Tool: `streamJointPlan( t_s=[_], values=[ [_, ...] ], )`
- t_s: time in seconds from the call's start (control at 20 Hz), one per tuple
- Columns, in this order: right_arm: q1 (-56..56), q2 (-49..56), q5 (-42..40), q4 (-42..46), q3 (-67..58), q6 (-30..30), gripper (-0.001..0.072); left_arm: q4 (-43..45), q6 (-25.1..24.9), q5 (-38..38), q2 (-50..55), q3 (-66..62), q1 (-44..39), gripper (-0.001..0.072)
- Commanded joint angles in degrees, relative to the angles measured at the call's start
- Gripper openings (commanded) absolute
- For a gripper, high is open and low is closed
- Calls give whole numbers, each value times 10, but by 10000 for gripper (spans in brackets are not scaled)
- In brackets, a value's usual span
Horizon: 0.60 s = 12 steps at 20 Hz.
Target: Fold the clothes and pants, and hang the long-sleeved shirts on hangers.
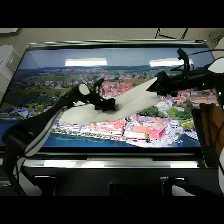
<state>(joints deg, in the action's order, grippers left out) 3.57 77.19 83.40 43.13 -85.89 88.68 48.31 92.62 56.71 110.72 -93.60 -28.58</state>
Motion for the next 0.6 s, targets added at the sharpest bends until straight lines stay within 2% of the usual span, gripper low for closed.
streamJointPlan(
  t_s=[0.0,0.15,0.3,0.35,0.4,0.55],
  values=[
    [-37,-64,8,-4,0,51,40,-106,45,-116,36,0,-83,23],
    [-45,-74,9,0,0,65,40,-239,43,-213,54,0,-146,23],
    [-45,-55,-26,16,0,66,39,-232,33,-236,56,0,-158,22],
    [-46,-42,-40,12,0,62,39,-207,16,-217,53,0,-140,19],
    [-46,-24,-52,0,0,52,39,-163,23,-189,47,0,-114,17],
    [-65,44,-118,-81,0,23,39,57,69,-74,-12,0,6,17]
  ],
)
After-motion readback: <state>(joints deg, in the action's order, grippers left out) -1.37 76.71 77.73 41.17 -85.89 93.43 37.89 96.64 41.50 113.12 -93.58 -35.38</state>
